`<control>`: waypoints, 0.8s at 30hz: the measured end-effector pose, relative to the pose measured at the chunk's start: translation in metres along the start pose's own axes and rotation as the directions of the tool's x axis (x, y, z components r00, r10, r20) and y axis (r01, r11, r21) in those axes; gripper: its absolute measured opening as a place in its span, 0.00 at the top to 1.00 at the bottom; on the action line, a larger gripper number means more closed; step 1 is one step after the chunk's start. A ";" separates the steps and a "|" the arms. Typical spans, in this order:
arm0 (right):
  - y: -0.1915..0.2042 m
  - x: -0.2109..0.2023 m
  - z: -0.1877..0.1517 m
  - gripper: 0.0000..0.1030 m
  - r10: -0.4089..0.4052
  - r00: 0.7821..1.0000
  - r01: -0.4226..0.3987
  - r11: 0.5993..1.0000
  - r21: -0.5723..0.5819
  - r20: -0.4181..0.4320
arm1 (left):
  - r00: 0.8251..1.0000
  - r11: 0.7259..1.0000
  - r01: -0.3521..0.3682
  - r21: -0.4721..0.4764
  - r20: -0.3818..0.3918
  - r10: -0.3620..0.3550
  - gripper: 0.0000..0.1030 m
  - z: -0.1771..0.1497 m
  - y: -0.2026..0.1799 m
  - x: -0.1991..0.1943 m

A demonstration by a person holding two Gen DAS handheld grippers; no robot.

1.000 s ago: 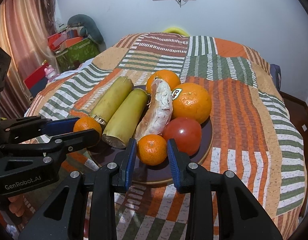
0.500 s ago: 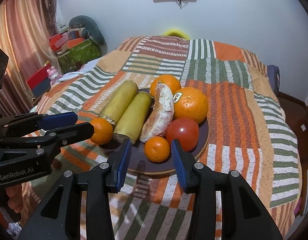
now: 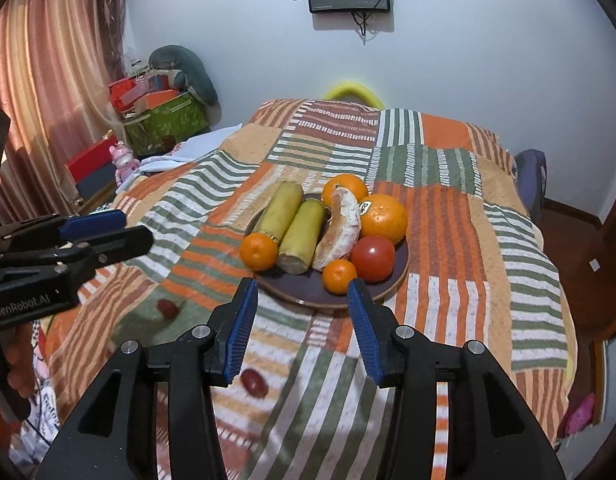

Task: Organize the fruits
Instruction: 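Open both tools and lift them away from the plate, then grasp a brown date with the right tool while the left tool grasps another date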

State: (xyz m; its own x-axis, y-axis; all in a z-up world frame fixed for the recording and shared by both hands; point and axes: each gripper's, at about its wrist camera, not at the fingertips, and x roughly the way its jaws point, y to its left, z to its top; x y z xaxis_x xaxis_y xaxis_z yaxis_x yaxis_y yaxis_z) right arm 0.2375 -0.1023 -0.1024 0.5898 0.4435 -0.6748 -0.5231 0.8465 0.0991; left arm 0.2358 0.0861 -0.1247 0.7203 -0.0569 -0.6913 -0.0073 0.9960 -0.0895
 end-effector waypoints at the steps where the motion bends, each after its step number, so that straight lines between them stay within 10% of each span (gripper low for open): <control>1: 0.002 -0.003 -0.003 0.52 -0.004 1.000 0.004 1.000 0.003 0.001 | 1.000 1.000 -0.004 -0.003 -0.001 0.004 0.50 -0.003 0.002 -0.003; 21: 0.023 0.048 -0.064 0.50 0.068 0.978 -0.062 0.997 0.041 -0.196 | 0.983 0.997 -0.060 -0.045 -0.174 0.051 0.47 -0.078 0.051 0.024; 24: 0.029 0.056 -0.070 0.64 0.072 0.973 -0.069 0.997 0.022 -0.221 | 0.980 0.997 -0.052 -0.055 -0.194 0.040 0.47 -0.084 0.053 0.033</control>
State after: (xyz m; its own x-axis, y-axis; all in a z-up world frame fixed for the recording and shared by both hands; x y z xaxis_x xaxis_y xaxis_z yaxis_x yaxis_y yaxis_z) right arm 0.2122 -0.0735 -0.1880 0.3998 0.4269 -0.8111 -0.5486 0.8204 0.1614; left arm 0.2011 0.1310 -0.2125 0.5709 -0.0293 -0.8205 -0.0830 0.9922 -0.0932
